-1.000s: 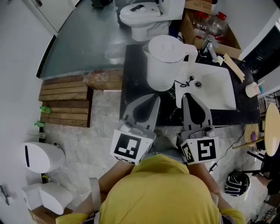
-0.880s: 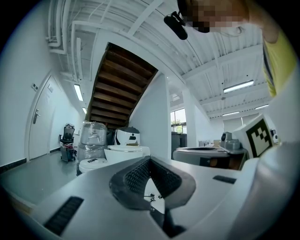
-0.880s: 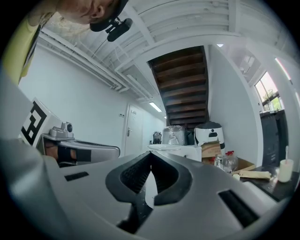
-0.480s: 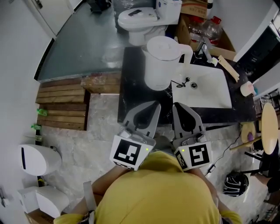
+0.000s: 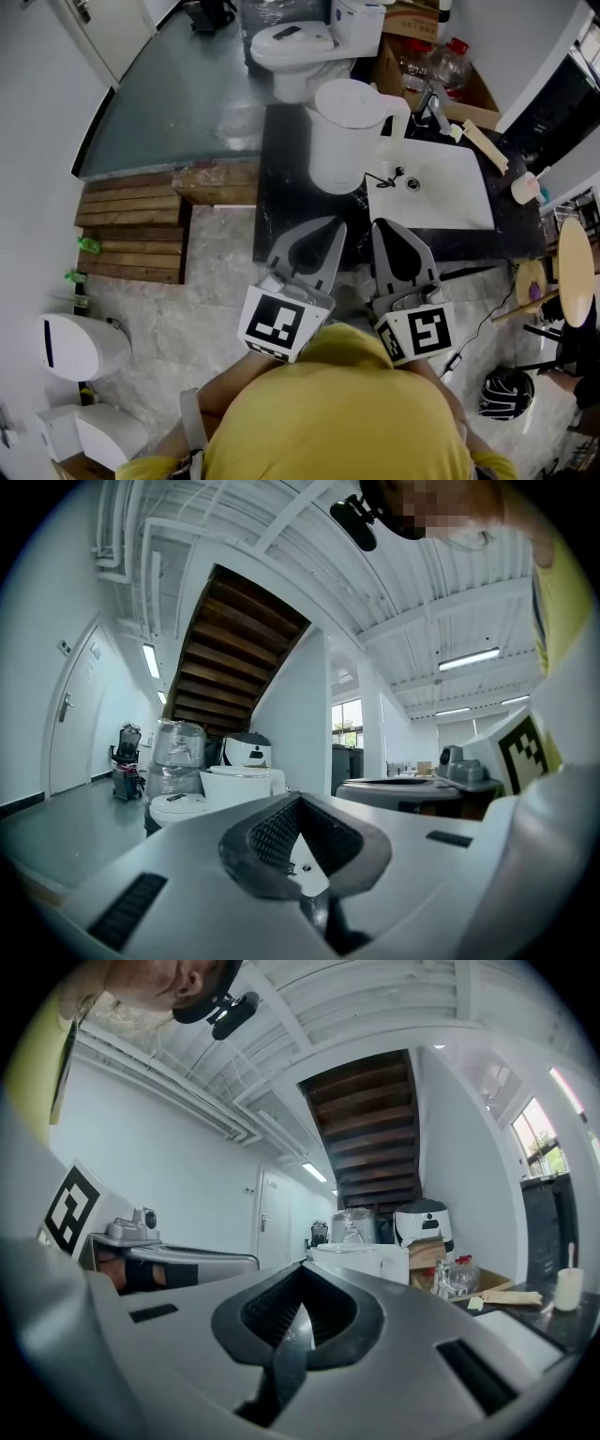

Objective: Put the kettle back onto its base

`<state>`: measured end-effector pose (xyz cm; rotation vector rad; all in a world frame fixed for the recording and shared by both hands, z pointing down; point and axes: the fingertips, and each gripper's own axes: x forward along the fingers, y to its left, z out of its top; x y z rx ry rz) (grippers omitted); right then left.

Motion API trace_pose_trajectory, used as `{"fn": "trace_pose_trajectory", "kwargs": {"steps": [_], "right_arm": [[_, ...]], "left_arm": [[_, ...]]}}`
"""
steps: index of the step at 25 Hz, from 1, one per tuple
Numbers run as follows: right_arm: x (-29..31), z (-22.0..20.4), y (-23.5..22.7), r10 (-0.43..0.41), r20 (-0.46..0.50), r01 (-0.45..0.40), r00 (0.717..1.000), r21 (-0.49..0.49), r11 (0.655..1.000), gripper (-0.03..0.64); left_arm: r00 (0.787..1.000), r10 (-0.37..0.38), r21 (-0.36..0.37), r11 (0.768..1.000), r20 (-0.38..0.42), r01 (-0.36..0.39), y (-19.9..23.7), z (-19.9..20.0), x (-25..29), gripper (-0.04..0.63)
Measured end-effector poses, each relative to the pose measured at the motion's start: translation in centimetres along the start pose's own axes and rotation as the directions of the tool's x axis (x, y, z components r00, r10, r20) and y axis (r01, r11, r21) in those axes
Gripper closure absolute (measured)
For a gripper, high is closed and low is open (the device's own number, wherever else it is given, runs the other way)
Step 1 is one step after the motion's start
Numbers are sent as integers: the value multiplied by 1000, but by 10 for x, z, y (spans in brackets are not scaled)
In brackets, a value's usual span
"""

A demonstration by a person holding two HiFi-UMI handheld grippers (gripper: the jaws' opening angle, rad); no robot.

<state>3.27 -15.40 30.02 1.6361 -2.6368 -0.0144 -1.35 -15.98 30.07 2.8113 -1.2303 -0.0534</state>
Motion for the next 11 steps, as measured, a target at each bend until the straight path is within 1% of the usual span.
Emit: {"fn": "trace_pose_trajectory", "kwargs": {"steps": [4,8,11], "right_arm": [[1,1,0,-2,-2,2,1000,-6,1000,601],[5,4,3,-1,1,1,1000,-19,1000,601],[8,3,5,2,-2,-2,1000,-21,1000,601]], "left_arm": [[1000,-26,11,1000,10,26,-4,2,2,594],[1000,-23,6,1000,-3,23,1,1,1,594],[1000,-22,2,1000,1,22,5,0,1,594]]}}
